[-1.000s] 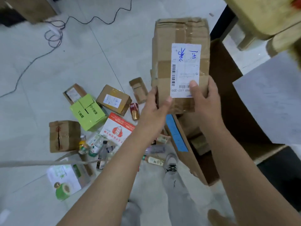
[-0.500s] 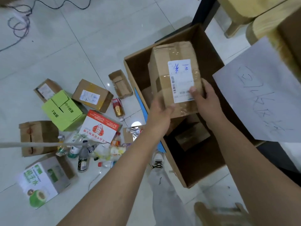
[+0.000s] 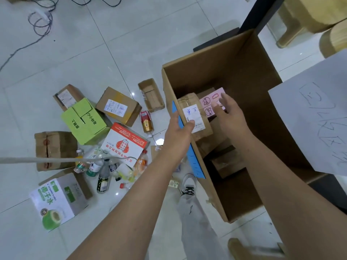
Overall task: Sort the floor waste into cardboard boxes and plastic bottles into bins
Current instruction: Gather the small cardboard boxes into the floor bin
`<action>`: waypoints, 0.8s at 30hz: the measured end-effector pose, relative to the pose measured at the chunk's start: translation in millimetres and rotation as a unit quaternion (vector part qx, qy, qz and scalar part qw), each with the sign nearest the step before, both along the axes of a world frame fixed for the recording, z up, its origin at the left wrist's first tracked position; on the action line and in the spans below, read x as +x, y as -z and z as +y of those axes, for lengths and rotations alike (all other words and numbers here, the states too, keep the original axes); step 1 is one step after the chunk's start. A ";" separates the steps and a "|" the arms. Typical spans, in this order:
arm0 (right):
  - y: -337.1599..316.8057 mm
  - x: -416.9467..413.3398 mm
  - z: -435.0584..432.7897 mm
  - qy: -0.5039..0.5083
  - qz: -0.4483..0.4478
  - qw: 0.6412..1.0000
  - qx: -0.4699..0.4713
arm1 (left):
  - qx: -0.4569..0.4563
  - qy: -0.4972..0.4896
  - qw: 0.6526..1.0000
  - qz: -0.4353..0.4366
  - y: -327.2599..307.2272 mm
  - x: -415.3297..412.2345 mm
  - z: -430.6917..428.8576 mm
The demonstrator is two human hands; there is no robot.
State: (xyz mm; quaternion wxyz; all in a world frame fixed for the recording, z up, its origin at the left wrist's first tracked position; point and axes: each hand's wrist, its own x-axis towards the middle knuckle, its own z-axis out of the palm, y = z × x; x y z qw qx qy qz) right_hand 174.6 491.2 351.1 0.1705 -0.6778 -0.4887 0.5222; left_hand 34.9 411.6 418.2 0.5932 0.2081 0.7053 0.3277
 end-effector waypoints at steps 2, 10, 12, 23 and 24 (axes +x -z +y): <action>-4.6 -12.0 -4.9 -0.003 0.004 1.000 0.023 | 0.002 -0.006 1.000 -0.002 7.7 -6.4 -6.6; -18.8 -80.9 -84.2 -0.061 0.062 0.996 0.029 | -0.039 -0.116 0.992 0.029 67.5 -64.9 -67.0; -6.9 -96.2 -112.9 -0.049 0.079 0.996 0.014 | -0.069 -0.121 0.990 0.025 85.7 -71.1 -91.5; 196.5 -104.1 -222.5 0.000 -0.059 0.957 -0.284 | -0.168 -0.084 0.982 -0.020 220.1 -71.0 -195.1; 220.1 -104.1 -222.9 -0.014 -0.072 0.954 -0.291 | -0.173 -0.077 0.982 -0.014 241.9 -72.2 -198.0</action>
